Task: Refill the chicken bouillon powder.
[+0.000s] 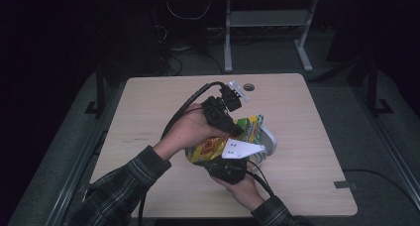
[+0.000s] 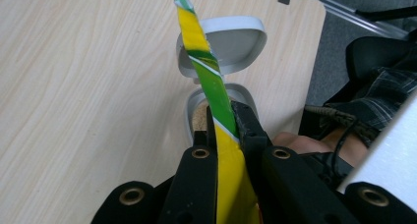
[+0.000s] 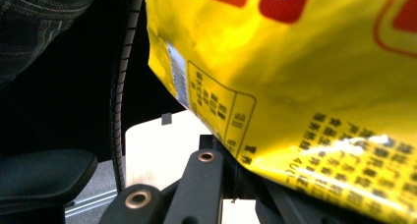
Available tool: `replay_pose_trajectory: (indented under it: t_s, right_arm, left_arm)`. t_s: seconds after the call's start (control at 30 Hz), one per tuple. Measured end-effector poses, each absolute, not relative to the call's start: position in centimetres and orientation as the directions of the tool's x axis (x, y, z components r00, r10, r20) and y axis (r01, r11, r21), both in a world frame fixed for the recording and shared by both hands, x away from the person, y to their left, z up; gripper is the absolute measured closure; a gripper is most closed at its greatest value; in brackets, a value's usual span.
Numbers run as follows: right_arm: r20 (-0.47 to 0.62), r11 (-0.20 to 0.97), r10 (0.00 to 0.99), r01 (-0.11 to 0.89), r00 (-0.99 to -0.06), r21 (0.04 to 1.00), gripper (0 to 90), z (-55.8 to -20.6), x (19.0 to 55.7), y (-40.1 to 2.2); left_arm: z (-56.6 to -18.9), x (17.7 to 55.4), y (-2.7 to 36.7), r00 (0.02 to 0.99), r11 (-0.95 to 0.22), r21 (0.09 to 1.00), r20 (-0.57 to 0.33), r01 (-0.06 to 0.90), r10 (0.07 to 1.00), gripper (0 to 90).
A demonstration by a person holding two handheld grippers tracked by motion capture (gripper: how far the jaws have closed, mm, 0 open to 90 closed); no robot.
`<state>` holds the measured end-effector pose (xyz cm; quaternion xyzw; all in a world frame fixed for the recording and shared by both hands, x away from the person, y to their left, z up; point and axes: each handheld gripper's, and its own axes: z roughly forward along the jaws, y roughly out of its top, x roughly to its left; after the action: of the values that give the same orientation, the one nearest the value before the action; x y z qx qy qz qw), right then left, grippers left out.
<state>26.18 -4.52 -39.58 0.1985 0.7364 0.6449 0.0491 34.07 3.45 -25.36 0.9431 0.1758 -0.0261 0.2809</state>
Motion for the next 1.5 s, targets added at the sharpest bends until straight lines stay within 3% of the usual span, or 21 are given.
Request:
replay_pose_trajectory:
  t_s: [0.97, 1.5]
  right_arm:
    - [0.220, 0.135, 0.387, 0.291, -0.895, 0.947, 90.0, -41.0, 26.5, -4.7]
    - [0.204, 0.161, 0.412, 0.292, -0.888, 0.943, 90.0, -41.0, 26.3, -5.0]
  left_arm:
    - [-26.0, 34.0, 8.9, 0.922, -0.661, 0.644, -0.245, 0.385, 0.299, 88.8]
    - [-26.2, 33.7, 12.4, 0.932, -0.554, 0.756, -0.216, 0.349, 0.292, 89.1]
